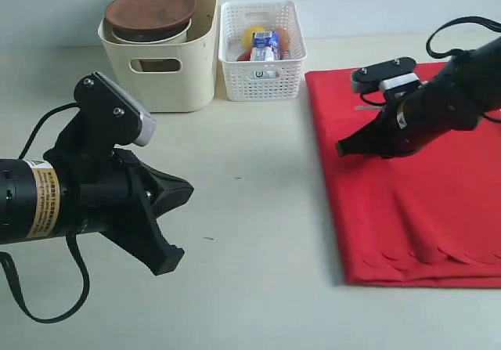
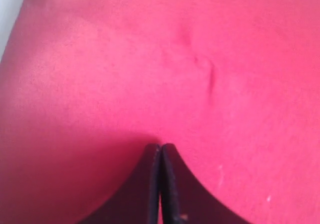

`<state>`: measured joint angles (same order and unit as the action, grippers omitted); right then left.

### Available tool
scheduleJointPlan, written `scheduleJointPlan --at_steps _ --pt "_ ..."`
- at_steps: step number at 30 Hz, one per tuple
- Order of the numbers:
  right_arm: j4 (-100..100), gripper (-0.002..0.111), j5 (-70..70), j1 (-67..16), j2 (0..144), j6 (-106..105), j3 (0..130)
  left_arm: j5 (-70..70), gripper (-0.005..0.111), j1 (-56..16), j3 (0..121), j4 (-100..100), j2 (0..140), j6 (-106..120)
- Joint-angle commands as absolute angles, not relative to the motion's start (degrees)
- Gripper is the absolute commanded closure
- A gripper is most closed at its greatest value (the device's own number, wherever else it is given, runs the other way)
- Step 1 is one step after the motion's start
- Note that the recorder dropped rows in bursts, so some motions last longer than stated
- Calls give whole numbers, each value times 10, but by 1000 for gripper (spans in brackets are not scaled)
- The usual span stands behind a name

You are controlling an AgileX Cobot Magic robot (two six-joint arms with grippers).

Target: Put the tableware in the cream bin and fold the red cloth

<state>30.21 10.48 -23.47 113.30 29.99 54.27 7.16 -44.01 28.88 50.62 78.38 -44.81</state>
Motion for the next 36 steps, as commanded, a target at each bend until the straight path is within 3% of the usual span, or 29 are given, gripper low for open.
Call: scheduleJointPlan --at_steps 1,9,16,24,36 --pt "308 108 146 -232 1202 264 615 75 103 -439 286 504 779 -452" --pt "333 108 265 -232 1188 252 673 74 103 -439 286 505 779 -452" --pt "334 108 254 -194 1149 256 673 73 103 -439 286 505 779 -452" --pt "316 108 196 -122 1204 254 677 77 103 -439 286 505 779 -447" --pt "230 108 219 -121 1309 140 845 75 103 -439 286 505 779 -438"
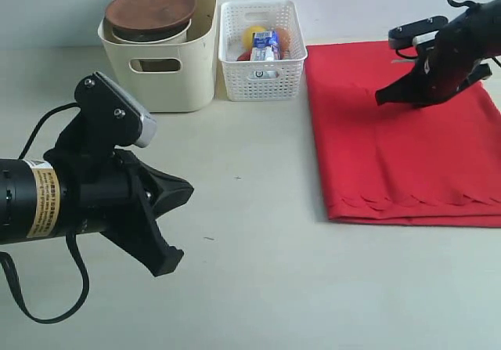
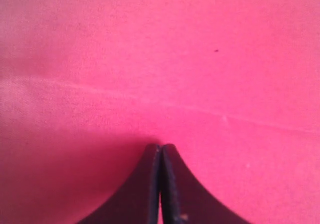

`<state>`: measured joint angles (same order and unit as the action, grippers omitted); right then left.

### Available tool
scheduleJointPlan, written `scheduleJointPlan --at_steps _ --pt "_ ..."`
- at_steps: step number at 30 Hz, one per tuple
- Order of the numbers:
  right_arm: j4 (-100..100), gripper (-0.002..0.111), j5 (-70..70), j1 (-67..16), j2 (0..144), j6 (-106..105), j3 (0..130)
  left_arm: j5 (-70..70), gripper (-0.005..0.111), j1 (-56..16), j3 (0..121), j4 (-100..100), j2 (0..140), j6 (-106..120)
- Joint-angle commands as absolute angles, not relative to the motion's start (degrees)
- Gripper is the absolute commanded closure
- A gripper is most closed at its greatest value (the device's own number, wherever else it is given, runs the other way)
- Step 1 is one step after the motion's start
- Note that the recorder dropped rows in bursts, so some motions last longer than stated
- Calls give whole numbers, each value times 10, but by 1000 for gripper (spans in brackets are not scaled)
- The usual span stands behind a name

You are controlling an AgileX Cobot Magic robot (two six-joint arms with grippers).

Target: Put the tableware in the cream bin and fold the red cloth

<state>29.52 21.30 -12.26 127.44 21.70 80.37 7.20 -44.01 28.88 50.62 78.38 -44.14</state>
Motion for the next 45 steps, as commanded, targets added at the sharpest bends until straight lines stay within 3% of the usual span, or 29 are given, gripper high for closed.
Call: scheduleJointPlan --at_steps 1,10,20,29,35,39,45 --pt "208 108 219 -121 1315 117 859 75 103 -439 286 505 779 -438" --pt "28 108 241 -121 1370 -32 972 78 103 -439 286 505 779 -438" --pt "5 108 308 -121 1387 -38 1062 76 103 -439 286 506 779 -437" --pt "-69 108 420 -121 1307 -66 1067 74 103 -439 286 507 779 -435" --pt "-204 108 366 -121 1342 -173 980 77 103 -439 286 507 779 -422" --pt "-208 108 312 -121 1401 -181 994 77 103 -439 286 507 779 -422" --pt "-200 108 371 -121 1398 -180 1071 74 103 -439 286 507 779 -421"
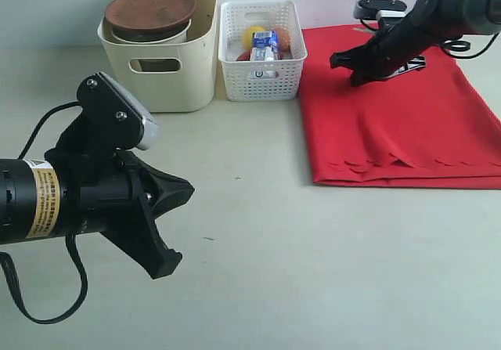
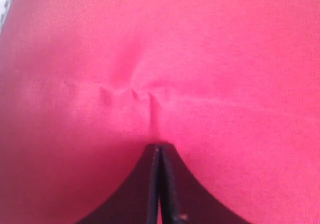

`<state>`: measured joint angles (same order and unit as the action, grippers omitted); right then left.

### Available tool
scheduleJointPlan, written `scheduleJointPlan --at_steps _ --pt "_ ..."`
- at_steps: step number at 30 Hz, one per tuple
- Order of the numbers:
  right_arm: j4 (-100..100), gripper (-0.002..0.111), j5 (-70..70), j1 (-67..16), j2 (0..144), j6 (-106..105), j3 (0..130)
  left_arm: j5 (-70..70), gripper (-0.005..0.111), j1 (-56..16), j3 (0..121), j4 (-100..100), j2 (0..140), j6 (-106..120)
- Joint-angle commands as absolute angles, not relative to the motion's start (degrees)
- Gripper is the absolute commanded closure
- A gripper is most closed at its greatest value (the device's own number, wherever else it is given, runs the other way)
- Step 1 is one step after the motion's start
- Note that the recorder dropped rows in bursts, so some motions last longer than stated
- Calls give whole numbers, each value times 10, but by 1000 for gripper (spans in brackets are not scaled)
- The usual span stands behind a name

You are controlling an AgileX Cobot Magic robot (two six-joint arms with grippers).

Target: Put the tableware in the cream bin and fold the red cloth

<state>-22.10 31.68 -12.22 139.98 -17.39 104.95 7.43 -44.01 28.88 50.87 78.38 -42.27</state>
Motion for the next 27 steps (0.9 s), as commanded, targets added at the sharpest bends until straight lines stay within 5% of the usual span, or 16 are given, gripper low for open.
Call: scheduleJointPlan --at_steps 1,14,27 --pt "-192 108 385 -121 1389 -180 1074 74 103 -439 286 507 779 -421" --pt "-144 108 432 -121 1189 -133 955 52 103 -439 286 499 748 -424" --pt "-237 108 133 -121 854 -154 537 -8 103 -439 266 473 546 -424"
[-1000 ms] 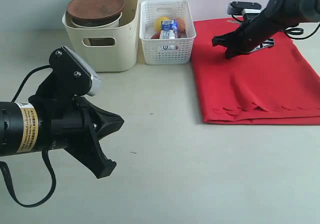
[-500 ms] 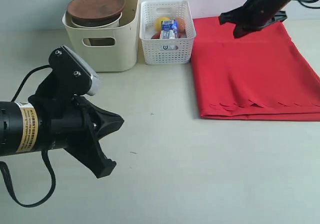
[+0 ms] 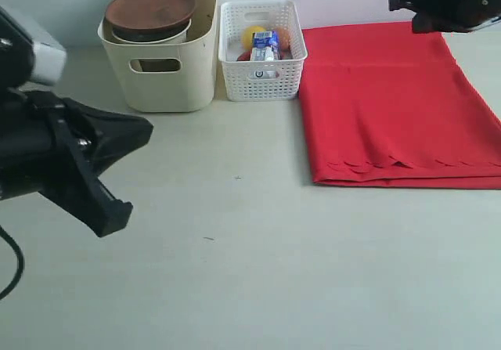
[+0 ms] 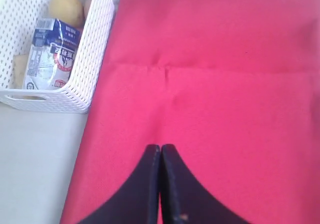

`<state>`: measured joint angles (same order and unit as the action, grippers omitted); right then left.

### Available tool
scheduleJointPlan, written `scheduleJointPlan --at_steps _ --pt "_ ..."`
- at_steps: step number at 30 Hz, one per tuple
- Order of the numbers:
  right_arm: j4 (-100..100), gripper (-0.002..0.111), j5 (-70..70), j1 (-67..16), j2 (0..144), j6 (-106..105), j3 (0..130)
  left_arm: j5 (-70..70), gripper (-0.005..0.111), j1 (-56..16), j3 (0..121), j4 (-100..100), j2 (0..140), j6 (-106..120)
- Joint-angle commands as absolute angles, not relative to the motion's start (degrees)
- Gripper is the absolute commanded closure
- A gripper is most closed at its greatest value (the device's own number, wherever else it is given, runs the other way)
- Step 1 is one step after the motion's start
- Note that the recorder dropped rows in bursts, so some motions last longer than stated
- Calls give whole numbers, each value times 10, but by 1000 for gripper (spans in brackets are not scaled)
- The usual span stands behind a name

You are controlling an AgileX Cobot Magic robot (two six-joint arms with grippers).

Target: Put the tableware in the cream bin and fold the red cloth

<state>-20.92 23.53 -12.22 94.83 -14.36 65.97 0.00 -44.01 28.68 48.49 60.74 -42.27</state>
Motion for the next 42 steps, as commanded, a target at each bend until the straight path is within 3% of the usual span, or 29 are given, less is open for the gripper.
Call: scheduleJointPlan --at_steps 1,9,18,42 --pt "-243 108 107 -121 826 -154 508 -4 103 -439 258 472 530 -424" --pt "-260 108 -32 -121 633 -153 270 85 103 -439 151 445 400 -427" --pt "-264 108 -115 -121 479 -135 123 70 103 -439 96 452 350 -411" --pt "-274 108 -92 -121 427 -135 96 52 103 -439 96 503 351 -405"
